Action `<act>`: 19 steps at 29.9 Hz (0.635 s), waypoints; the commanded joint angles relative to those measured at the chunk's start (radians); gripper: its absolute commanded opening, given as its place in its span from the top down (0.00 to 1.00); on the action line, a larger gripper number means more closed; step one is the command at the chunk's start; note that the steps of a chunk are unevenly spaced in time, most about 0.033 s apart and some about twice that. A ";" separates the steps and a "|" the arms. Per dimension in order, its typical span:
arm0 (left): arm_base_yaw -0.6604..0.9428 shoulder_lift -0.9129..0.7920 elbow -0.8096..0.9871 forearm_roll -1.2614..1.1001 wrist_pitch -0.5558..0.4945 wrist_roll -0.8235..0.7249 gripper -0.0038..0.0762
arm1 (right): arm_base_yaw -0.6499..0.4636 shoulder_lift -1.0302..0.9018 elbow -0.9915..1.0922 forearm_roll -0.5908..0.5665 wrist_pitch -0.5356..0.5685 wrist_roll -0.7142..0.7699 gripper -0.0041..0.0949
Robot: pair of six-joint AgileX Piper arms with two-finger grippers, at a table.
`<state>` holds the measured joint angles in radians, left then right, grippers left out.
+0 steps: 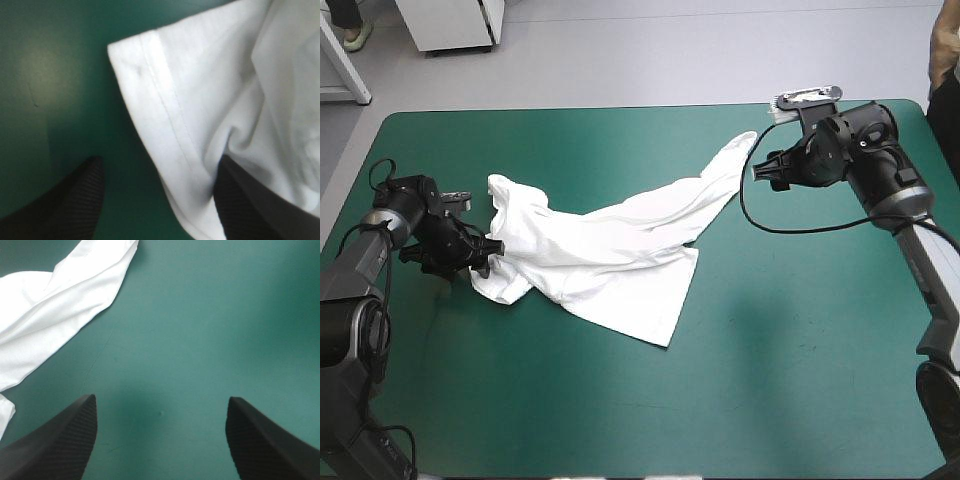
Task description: Fold the cloth
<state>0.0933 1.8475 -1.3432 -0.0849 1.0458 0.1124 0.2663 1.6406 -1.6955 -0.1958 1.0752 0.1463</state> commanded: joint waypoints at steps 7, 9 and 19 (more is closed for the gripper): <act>-0.018 -0.009 -0.008 -0.215 -0.054 0.075 0.70 | -0.011 0.100 -0.039 0.033 -0.148 -0.010 0.28; -0.034 -0.009 -0.008 -0.208 -0.062 0.078 0.79 | -0.011 0.152 -0.069 0.050 -0.160 -0.010 0.28; -0.075 -0.009 -0.008 -0.200 -0.032 0.106 0.96 | -0.011 0.452 -0.356 0.115 -0.129 -0.010 0.28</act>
<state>0.0403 1.8539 -1.3456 -0.2300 0.9895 0.2210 0.2652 2.0913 -1.9500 -0.0804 0.9610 0.1364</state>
